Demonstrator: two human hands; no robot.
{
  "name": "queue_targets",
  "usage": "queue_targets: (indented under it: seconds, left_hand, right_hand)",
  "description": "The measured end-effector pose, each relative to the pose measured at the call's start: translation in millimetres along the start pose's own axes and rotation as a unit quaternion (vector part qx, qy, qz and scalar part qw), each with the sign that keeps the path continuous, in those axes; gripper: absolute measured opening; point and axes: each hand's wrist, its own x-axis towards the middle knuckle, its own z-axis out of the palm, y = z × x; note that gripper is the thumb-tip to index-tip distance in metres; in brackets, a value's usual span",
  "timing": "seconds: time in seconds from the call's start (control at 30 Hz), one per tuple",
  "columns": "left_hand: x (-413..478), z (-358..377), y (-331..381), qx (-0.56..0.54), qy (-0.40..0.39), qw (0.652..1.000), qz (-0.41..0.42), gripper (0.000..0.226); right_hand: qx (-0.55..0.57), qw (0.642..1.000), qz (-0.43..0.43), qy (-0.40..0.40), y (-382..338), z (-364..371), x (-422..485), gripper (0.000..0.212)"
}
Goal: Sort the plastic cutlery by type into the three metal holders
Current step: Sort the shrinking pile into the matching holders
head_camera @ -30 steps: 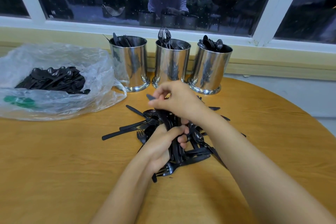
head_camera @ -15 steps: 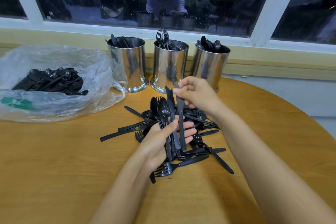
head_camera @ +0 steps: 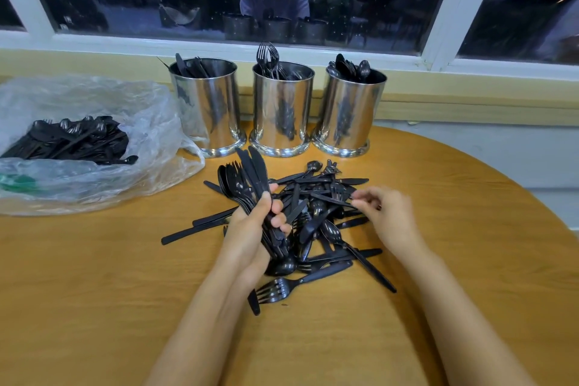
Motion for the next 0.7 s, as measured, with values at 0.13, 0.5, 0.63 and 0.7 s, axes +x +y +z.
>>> queue_targets:
  seconds: [0.13, 0.5, 0.63, 0.7]
  left_hand:
    - [0, -2, -2, 0.009, 0.003, 1.0, 0.002, 0.022]
    - [0, -2, -5, 0.027, 0.01, 1.0, 0.001, 0.024]
    - [0, -1, -5, 0.036, 0.007, 0.999, 0.002, 0.024]
    - [1, -1, -6, 0.039, 0.007, 0.999, 0.003, 0.023]
  right_hand:
    - [-0.097, 0.995, -0.018, -0.01, 11, -2, -8, 0.028]
    - [-0.166, 0.984, -0.07, 0.019, 6, 11, -1, 0.018]
    - [-0.167, 0.981, -0.094, 0.004, 5, 15, -1, 0.016]
    - [-0.164, 0.977, -0.132, 0.031, 3, 14, -1, 0.025]
